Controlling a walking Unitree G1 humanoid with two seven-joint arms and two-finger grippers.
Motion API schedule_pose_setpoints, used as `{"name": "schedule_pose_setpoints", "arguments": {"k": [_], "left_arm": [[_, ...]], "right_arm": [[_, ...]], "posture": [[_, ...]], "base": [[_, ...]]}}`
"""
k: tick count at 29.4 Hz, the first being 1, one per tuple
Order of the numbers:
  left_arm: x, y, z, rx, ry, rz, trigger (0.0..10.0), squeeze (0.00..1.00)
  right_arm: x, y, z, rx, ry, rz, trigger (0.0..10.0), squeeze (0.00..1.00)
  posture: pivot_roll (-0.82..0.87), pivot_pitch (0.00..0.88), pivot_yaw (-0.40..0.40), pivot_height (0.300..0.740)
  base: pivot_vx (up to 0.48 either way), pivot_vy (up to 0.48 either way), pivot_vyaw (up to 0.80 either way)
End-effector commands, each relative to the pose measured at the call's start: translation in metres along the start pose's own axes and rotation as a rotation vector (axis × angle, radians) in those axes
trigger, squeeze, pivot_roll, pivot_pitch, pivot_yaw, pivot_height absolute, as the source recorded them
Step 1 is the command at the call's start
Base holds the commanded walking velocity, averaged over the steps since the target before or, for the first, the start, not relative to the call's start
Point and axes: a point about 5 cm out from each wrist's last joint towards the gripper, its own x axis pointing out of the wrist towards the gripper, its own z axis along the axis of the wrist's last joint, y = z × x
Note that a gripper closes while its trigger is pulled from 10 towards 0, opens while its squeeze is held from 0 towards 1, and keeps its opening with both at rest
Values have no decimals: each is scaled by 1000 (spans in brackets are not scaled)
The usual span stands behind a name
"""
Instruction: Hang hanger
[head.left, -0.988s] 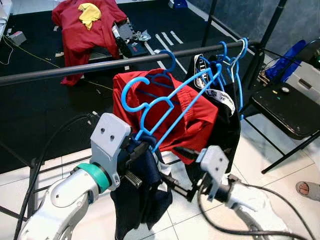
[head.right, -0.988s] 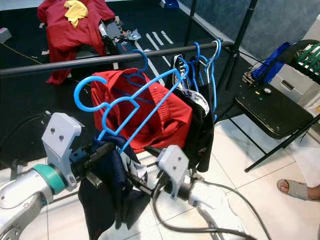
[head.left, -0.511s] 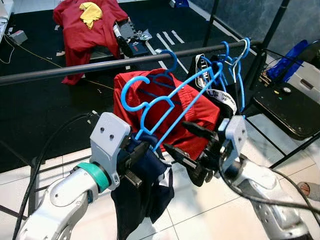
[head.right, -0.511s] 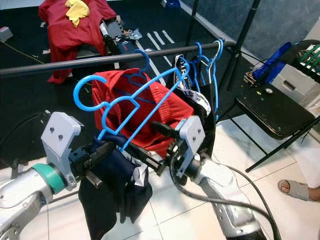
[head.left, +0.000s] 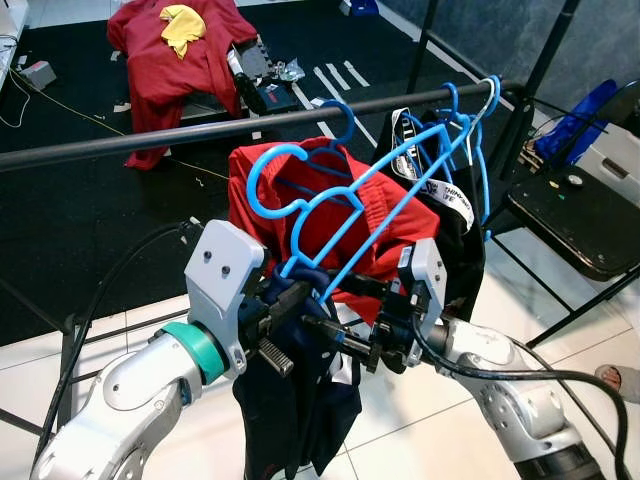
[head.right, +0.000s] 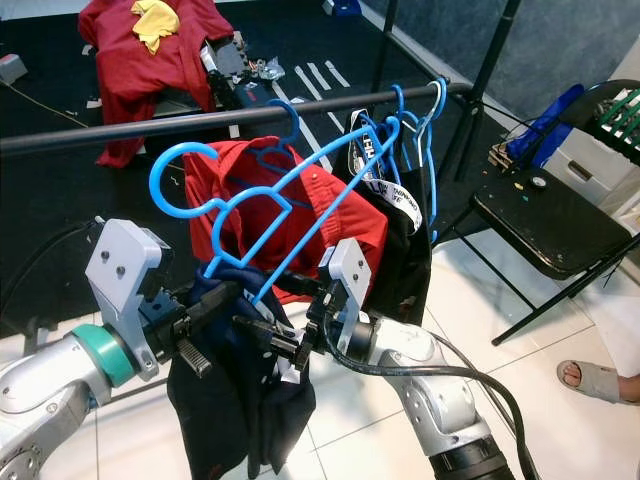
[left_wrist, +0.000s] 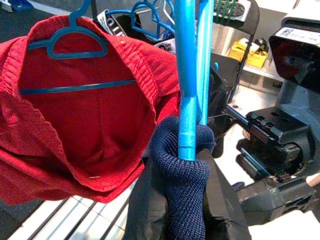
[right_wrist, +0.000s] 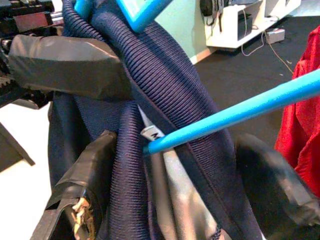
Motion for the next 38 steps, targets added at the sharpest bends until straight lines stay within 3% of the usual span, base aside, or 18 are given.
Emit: {"name": "schedule_pose_setpoints", "arguments": {"k": [1,6,11,12,13,14,15,16,17,23,33,38], "left_arm": [[-5,-9,8,-12,-52,-56,10000,0],[-8,-13,9,-24,-65,-99,10000,0],[-8,-12,10,-22,-65,-105,10000,0],[-8,-12,10,-20,-64,-109,10000,0],[-8,-12,10,-20,-64,-109,10000,0],[-8,-13,10,-19,-62,-114,10000,0],[-9,-13,9,-17,-60,-115,10000,0],[-9,-13,9,-17,-60,-115,10000,0],[-9,-12,9,-16,-57,-111,10000,0],[-8,-12,8,-18,-52,-105,10000,0],[-5,-8,5,-1,-34,-81,10000,0],[-4,-5,-1,61,4,-64,10000,0]], "right_arm": [[4,-5,-5,-6,24,21,10000,0],[19,-1,3,-34,17,144,10000,0],[23,1,3,-39,22,178,10000,0],[25,4,2,-40,26,202,9137,0],[25,4,2,-40,26,202,9137,0],[27,8,2,-40,31,235,6431,0],[28,12,1,-38,33,258,1098,0],[28,12,1,-38,33,258,1098,0],[28,15,0,-35,32,276,0,0],[23,20,-3,-31,28,284,0,0],[17,15,1,-60,10,198,0,0],[14,12,13,-96,-30,164,0,0]], "posture": [[4,112,56,740],[4,114,56,740],[5,115,55,740],[7,115,55,740],[7,115,55,740],[8,116,54,740],[9,117,52,740],[9,117,52,740],[9,117,51,740],[0,120,52,740],[-13,121,59,740],[-14,121,61,740]], "base": [[0,0,0],[0,0,0],[0,0,0],[0,0,0],[0,0,0],[0,0,0],[0,0,0],[0,0,0],[0,0,0],[0,0,0],[0,0,0],[0,0,0]]}}
